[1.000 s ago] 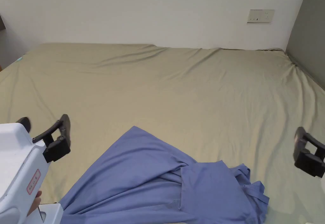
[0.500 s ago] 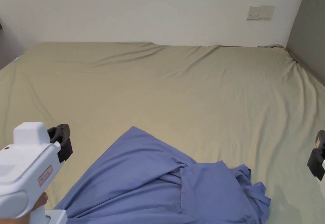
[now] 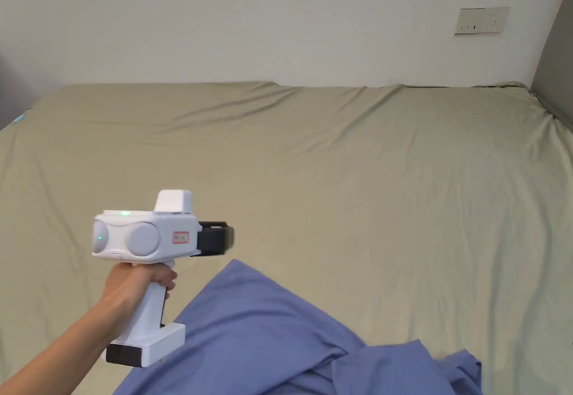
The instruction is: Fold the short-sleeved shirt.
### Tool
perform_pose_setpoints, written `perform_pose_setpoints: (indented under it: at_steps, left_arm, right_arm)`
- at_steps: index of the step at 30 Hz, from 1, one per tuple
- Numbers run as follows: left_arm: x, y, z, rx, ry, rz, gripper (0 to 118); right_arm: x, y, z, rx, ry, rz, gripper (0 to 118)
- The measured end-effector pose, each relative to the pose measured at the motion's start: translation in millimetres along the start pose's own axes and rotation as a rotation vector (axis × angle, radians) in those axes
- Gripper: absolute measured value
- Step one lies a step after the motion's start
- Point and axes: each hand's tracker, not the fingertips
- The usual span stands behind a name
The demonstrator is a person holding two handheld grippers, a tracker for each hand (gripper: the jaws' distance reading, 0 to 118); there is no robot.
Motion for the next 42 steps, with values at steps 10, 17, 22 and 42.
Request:
perform_pose_setpoints:
  at_steps: [10,17,22,42]
  left_arm:
    - [6.8,-35.9,-158.6,-0.260,0.067,-0.054,84]
    - [21.8,-44.4,-142.0,-0.199,0.063,-0.133,2]
    - [20.3,-34.1,-104.2,-0.118,0.040,-0.084,2]
    - [18.4,-33.6,-7.0,0.010,-0.040,-0.067,2]
  right_arm:
    - [4.2,-28.5,-46.5,-0.106,-0.043,0.005,2]
    - [5.8,-42.7,-55.5,-0.218,-0.014,-0.005,2]
    - [4.1,-47.5,-72.0,-0.372,0.061,-0.068,36]
    - [-64.2,-128.9,-168.6,-0.769,0.204,0.009,24]
